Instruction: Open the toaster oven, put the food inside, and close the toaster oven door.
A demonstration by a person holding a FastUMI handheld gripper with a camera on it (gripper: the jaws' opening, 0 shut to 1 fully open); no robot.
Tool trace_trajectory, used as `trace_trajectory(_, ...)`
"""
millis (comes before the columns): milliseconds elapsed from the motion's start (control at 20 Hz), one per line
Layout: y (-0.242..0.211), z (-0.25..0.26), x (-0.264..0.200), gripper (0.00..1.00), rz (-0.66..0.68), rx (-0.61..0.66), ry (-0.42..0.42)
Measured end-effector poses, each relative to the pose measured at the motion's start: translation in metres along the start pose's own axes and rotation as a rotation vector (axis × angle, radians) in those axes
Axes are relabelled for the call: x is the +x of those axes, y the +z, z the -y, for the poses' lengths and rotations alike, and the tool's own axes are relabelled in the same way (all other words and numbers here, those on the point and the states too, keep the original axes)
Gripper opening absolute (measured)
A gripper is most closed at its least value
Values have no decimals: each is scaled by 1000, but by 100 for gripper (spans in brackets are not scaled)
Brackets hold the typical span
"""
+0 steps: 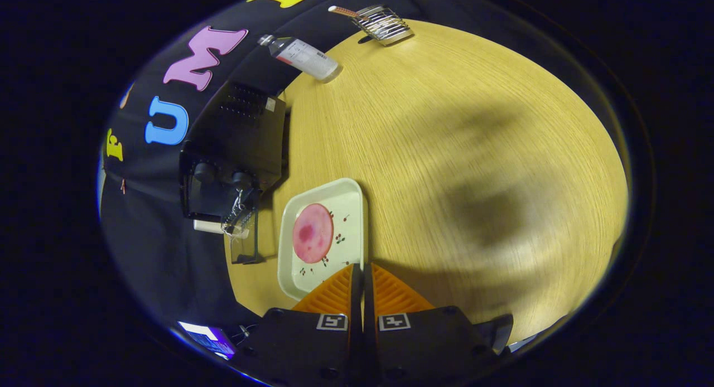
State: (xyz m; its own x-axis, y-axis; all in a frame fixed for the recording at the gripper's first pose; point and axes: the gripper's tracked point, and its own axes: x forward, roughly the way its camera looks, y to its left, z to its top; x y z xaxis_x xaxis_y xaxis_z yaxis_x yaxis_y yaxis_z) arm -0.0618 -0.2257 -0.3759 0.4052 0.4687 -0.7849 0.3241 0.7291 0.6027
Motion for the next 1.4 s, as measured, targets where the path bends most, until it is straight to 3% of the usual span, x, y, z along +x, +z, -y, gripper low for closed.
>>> trace_trajectory(300, -4, 0, -6, 5, 7, -1, -3)
trace_trajectory(750, 0, -36, -45, 6, 79, 53, 78)
trace_trajectory(1050, -9, -83, -50, 6, 146, 66, 99)
trace_trajectory(1400, -36, -169, -23, 5, 247, 118, 131)
